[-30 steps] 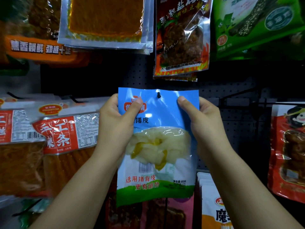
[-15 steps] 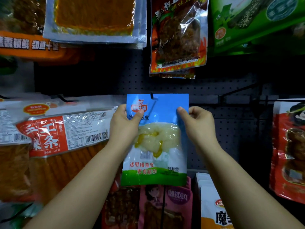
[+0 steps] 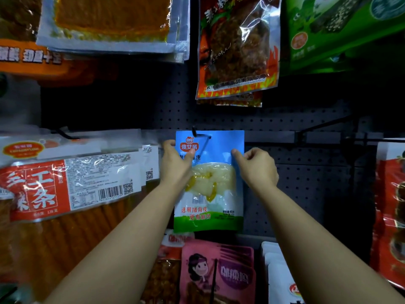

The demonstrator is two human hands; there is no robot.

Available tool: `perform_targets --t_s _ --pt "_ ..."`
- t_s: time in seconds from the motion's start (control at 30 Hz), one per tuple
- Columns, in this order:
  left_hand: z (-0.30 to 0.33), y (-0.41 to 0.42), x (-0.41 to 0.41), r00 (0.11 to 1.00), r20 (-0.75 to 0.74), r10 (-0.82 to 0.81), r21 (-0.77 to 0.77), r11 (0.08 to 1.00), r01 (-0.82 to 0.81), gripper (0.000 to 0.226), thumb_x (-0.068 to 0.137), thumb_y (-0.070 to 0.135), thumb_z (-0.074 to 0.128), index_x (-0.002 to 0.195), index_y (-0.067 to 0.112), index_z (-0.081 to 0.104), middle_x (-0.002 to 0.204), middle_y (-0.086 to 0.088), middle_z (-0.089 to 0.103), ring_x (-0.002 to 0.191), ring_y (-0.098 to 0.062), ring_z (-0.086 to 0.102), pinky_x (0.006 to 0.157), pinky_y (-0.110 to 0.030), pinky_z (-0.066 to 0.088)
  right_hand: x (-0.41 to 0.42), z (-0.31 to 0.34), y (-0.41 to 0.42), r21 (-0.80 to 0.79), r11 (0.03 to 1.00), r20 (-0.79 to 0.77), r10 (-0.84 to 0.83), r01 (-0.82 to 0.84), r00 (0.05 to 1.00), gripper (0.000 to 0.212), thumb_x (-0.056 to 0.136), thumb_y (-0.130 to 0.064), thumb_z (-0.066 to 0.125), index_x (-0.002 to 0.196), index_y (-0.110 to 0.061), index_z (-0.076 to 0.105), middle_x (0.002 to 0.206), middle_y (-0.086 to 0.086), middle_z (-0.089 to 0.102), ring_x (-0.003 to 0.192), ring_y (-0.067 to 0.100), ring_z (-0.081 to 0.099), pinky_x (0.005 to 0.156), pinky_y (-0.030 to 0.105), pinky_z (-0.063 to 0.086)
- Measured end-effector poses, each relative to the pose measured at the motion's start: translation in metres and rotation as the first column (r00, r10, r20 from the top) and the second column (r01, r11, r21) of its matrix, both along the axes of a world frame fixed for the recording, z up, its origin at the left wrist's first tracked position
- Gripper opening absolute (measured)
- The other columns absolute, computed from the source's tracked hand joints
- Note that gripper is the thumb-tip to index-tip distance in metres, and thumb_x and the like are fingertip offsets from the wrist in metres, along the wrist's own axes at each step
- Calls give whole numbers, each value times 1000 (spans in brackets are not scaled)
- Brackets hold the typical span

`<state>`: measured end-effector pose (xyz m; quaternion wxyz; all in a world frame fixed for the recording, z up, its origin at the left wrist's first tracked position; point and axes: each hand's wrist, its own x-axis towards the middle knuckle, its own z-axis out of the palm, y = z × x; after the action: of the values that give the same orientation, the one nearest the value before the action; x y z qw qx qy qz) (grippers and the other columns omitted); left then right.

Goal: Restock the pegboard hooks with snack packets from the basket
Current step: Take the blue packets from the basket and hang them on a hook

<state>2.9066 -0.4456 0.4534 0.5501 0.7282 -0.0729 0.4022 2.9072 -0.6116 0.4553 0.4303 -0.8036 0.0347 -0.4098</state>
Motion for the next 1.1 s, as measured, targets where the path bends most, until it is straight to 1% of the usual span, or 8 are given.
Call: perform_targets --t_s 0.17,0.23,0.37,0.57,0.7,0.93,1.0,1.1 --pt "-36 -1 -8 996 -76 -46 9 999 46 53 88 27 63 134 15 41 130 -5 42 119 -23 48 100 -45 46 3 -54 -8 109 957 54 264 -269 963 33 84 -42 66 100 -19 49 93 0 56 86 19 56 67 29 39" --pt "-59 -4 -15 997 -76 19 84 996 -13 58 87 29 64 138 19 40 136 -4 30 129 -20 31 110 -38 33 -1 -79 -4 147 925 73 342 -349 937 31 85 -39 66 106 -22 50 103 -2 58 94 15 56 73 25 40" --pt "-88 -11 -20 999 -27 -40 121 992 43 70 87 24 65 146 21 27 147 -3 26 122 0 25 98 -17 24 -7 -110 3 201 905 77 366 -374 927 16 90 -42 57 94 -28 52 94 -10 61 89 12 58 67 21 42" --pt "-87 -10 -4 999 -54 -8 136 991 15 63 91 22 59 145 20 28 139 -6 43 128 -22 39 93 -26 30 -1 -99 10 223 938 34 264 -264 964 43 92 -35 58 60 -23 32 57 -9 32 51 5 31 44 14 29" --pt "-84 -9 0 997 -76 -7 114 993 15 58 92 21 57 144 19 31 139 -7 43 128 -23 40 94 -27 33 2 -99 16 293 913 -12 300 -284 954 36 92 -37 58 67 -16 41 64 -8 40 59 6 39 51 15 30" --pt "-117 7 -36 993 -61 -102 83 991 107 57 91 12 58 142 18 34 138 -3 46 116 -13 49 91 -8 39 -16 -137 13 408 845 -8 382 -346 924 32 83 -35 70 99 -18 49 91 0 59 90 26 62 84 48 52" --pt "-134 11 -52 971 -152 -186 14 982 190 59 91 11 58 144 18 31 140 -3 44 116 -17 54 98 -27 46 -29 -154 13 419 843 -26 384 -339 923 31 83 -25 71 101 -17 47 82 2 58 79 26 60 79 45 51" --pt "-157 17 -84 925 -212 -315 -128 947 293 46 90 3 57 133 11 42 121 -3 52 88 -1 57 75 -6 46 -61 -177 12 446 837 4 351 -316 936 23 87 -11 66 99 -16 48 70 4 52 59 12 50 62 27 42"
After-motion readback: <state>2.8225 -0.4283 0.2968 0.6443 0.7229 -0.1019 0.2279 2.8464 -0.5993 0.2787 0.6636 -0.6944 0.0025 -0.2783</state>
